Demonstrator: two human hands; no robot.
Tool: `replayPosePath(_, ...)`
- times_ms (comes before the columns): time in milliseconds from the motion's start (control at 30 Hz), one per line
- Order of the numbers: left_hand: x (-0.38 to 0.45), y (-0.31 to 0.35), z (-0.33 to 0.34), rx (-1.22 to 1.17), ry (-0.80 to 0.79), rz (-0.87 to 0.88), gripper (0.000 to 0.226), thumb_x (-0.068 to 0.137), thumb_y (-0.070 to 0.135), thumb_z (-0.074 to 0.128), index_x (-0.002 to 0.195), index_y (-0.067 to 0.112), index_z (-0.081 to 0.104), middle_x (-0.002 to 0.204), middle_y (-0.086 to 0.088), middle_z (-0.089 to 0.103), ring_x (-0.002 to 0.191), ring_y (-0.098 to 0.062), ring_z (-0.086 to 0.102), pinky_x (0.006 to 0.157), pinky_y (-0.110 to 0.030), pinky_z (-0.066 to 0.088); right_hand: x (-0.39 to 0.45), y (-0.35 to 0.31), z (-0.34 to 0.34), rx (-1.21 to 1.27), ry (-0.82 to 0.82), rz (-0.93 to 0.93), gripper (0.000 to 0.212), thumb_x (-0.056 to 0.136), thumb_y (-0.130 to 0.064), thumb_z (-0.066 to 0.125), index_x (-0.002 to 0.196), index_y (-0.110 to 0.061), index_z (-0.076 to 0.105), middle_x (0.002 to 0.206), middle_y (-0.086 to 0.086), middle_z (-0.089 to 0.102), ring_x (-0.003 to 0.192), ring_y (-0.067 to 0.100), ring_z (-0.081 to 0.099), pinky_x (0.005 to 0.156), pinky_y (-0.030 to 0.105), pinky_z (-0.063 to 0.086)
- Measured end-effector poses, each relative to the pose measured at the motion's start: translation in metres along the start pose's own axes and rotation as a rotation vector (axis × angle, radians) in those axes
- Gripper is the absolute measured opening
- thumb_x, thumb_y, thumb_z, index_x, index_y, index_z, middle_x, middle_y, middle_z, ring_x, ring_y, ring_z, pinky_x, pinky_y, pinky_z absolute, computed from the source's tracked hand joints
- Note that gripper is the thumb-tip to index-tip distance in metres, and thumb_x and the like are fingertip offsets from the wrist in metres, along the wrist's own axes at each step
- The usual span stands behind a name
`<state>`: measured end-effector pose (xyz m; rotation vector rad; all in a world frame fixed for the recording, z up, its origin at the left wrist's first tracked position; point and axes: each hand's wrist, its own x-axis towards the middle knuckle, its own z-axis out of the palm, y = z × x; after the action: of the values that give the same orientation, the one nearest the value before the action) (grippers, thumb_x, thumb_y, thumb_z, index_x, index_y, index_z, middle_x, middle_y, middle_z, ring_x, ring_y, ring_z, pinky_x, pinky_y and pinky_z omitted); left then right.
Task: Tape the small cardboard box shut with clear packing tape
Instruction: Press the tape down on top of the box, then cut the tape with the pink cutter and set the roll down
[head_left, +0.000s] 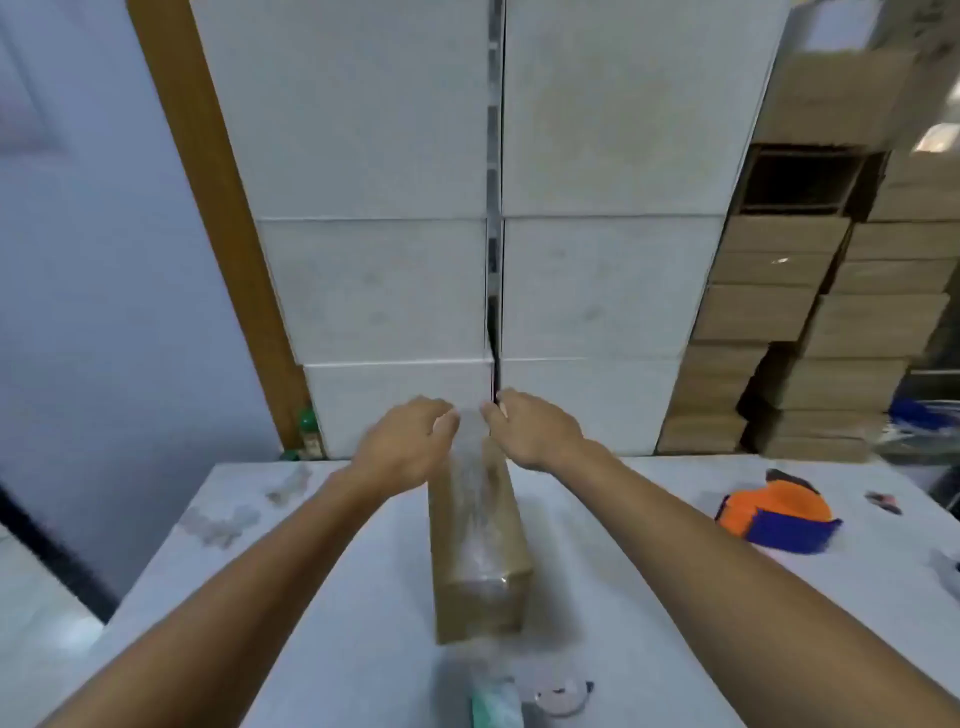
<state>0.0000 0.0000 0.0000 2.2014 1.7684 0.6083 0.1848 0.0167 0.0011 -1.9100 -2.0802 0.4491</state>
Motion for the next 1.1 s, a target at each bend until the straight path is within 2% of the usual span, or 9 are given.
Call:
replayPosePath(67,-0.010,-0.013,0.028,-0.046,0.074,0.054,0.040,0.099,0.036,0.036,0.067,0.017,0.052,0.075,-0.002,0.060,0.080,-0.030,0.061,0.069,-0.044,0.051,-0.003,0.013,0.026,-0.016,0.008,0.003,0.057,0.108,-0.054,0.027,0.134,-0.014,0.058,0.136,0.010,0.067,0.123,0.034,0.062,0.091,0.044,0.044)
replayPosePath(200,-0.039,-0.028,0.071,-0.102,0.132,0.019,0.038,0.096,0.031,0.049,0.116,0.014,0.075,0.128,-0.010,0.069,0.121,-0.032,0.061,0.104,-0.050,0.052,-0.018,0.030,0.067,0.074,0.062,0.009,0.057,0.109,-0.051,0.026,0.142,-0.016,0.055,0.142,0.013,0.065,0.127,0.037,0.060,0.093,0.044,0.045)
replayPosePath(400,-0.070,-0.021,0.070,-0.278,0.104,-0.103,0.023,0.093,0.032,0.042,0.084,0.022,0.060,0.101,0.002,0.066,0.103,-0.025,0.063,0.082,-0.041,0.049,-0.040,0.036,0.072,0.317,0.159,0.041,0.040,0.104,-0.044,0.029,0.105,-0.018,0.060,0.113,0.006,0.070,0.107,0.035,0.062,0.082,0.041,0.045)
replayPosePath(500,-0.088,-0.013,0.064,-0.361,0.121,-0.115,0.040,0.096,0.042,0.041,0.116,0.027,0.071,0.130,0.006,0.068,0.122,-0.018,0.063,0.105,-0.042,0.052,-0.054,0.043,0.073,0.363,0.195,0.060,0.040,0.106,-0.044,0.030,0.087,-0.019,0.054,0.095,0.002,0.064,0.097,0.032,0.060,0.076,0.040,0.042)
replayPosePath(633,-0.132,0.004,0.068,-0.546,0.319,-0.169,0.051,0.106,0.031,0.055,0.157,0.024,0.047,0.156,0.004,0.051,0.136,-0.015,0.053,0.113,-0.039,0.048,-0.083,0.063,0.085,0.411,0.199,0.060,0.040,0.107,-0.043,0.032,0.081,-0.022,0.053,0.086,-0.002,0.062,0.088,0.027,0.059,0.074,0.040,0.044)
replayPosePath(733,-0.175,0.015,0.075,-0.776,0.487,-0.348,0.047,0.106,0.028,0.060,0.150,0.025,0.045,0.139,0.004,0.056,0.114,-0.009,0.060,0.096,-0.030,0.053,-0.112,0.082,0.105,0.416,0.182,0.040,0.034,0.106,-0.041,0.036,0.095,-0.022,0.062,0.100,0.000,0.071,0.096,0.028,0.065,0.080,0.040,0.048)
replayPosePath(833,-0.209,0.025,0.091,-0.931,0.391,-0.449,0.038,0.106,0.032,0.060,0.142,0.024,0.049,0.129,0.006,0.058,0.101,0.001,0.057,0.077,-0.017,0.043,-0.148,0.096,0.127,0.390,0.144,-0.018,0.031,0.109,-0.035,0.042,0.111,-0.019,0.068,0.109,0.003,0.074,0.099,0.026,0.067,0.087,0.042,0.055)
replayPosePath(933,-0.225,0.028,0.111,-0.957,0.245,-0.452,0.029,0.106,0.041,0.058,0.130,0.024,0.059,0.128,0.004,0.064,0.115,-0.013,0.063,0.088,-0.027,0.048,-0.182,0.105,0.143,0.338,0.142,-0.095,0.032,0.109,-0.039,0.043,0.115,-0.022,0.069,0.111,0.000,0.075,0.099,0.019,0.068,0.090,0.045,0.057)
replayPosePath(1100,-0.232,0.033,0.124,-1.000,0.016,-0.456,0.017,0.104,0.043,0.059,0.109,0.033,0.072,0.117,0.009,0.072,0.111,-0.010,0.066,0.091,-0.030,0.052,-0.215,0.109,0.155,0.119,0.127,-0.166,0.041,0.103,-0.056,0.043,0.126,-0.033,0.067,0.119,-0.013,0.067,0.109,0.010,0.058,0.103,0.037,0.048)
